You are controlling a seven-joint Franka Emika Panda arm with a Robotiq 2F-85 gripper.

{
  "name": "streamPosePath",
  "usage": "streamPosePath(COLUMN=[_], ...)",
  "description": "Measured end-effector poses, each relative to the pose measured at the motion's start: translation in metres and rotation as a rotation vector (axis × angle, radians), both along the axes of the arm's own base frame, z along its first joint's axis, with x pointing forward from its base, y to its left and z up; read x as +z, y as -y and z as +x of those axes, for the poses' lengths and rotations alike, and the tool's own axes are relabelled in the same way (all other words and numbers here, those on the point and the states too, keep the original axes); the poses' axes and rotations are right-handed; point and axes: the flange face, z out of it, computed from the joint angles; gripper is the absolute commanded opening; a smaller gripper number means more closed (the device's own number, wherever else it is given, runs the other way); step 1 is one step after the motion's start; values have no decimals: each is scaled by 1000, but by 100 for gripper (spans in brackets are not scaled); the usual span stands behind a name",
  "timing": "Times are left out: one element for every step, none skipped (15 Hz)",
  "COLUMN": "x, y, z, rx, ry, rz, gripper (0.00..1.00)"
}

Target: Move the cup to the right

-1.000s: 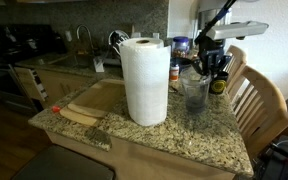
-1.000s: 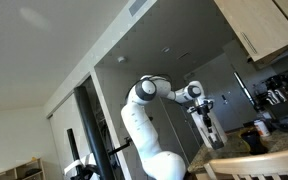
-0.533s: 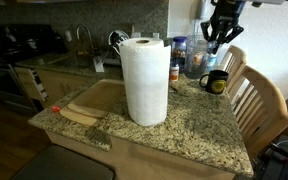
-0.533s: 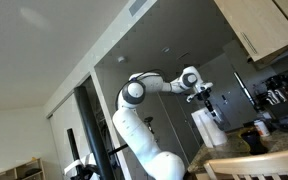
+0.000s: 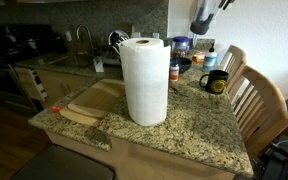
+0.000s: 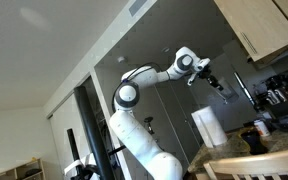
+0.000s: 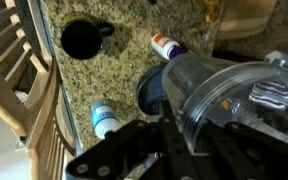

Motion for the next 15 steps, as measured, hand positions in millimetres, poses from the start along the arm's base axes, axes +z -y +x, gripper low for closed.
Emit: streamPosePath(x=[15, 27, 34, 36, 32, 23, 9, -10, -31, -54, -76, -91, -106, -115, -121], y=[11, 24, 41, 61, 83, 109, 134, 159, 181, 201, 218, 232, 242, 248, 252], z=[1, 4, 9, 16, 24, 33, 42, 50, 59, 67, 75, 82, 88, 92, 96], rx=[-45, -94, -146, -201, -256, -312, -359, -393, -417, -436, -450, -465, -479, -491, -499], ry=[32, 57, 72, 77, 68, 48, 11, -40, -94, -143, -183, -206, -235, -255, -267], rz=[-14, -32, -51, -71, -91, -109, -116, -108, -94, -74, -53, -33, -13, 5, 18], gripper=[4, 4, 4, 4, 4, 4, 4, 4, 4, 4, 4, 4, 4, 4, 4])
